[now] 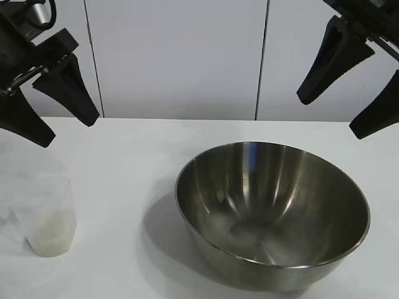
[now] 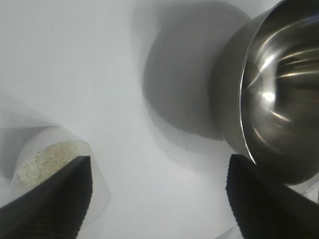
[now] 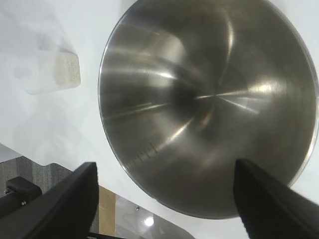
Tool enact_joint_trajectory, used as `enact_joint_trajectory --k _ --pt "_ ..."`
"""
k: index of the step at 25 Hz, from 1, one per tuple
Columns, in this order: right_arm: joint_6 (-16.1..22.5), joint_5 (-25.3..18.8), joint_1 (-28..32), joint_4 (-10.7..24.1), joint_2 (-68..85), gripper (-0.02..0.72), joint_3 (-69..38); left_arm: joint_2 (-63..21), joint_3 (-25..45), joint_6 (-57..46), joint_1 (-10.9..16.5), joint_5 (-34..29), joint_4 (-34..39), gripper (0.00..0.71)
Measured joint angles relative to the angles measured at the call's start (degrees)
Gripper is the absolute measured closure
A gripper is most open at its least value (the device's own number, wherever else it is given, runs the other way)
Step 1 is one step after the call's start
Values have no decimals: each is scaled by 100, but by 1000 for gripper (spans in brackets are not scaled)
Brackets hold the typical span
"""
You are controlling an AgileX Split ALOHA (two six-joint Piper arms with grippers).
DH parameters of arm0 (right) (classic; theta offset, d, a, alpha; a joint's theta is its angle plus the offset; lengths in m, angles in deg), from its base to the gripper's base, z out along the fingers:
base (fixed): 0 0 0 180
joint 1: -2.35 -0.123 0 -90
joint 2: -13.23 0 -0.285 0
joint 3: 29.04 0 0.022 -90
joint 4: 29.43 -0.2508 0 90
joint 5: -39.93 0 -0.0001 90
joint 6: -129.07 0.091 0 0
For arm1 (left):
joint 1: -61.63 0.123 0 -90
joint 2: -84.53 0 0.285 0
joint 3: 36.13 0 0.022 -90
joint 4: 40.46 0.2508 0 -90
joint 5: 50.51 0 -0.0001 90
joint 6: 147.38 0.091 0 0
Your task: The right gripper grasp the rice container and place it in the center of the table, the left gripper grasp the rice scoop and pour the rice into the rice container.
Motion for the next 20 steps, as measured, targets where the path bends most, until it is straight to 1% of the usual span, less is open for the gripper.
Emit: enact_joint_trajectory --k 5,6,7,8,9,11,14,15,17,20 --pt "-12 0 0 0 0 188 0 0 0 0 0 0 0 168" --pt "-35 0 0 18 0 188 8 0 0 0 0 0 0 168" --pt "-72 -6 0 108 0 188 55 0 0 4 0 0 0 168" --pt "-108 -14 0 231 0 188 137 0 0 4 0 0 0 168" --pt "-113 -47 0 439 0 188 221 0 0 4 0 0 0 168" --pt "-100 -88 0 982 0 188 395 0 0 4 0 0 0 168" --pt "112 -112 0 1777 -19 188 428 0 0 4 0 5 0 168" --pt "211 -70 0 1945 -53 188 402 0 0 4 0 5 0 168" --pt "370 103 0 2189 -214 188 310 0 0 12 0 11 0 168" --pt "447 355 0 2216 -677 188 187 0 0 12 0 54 0 168"
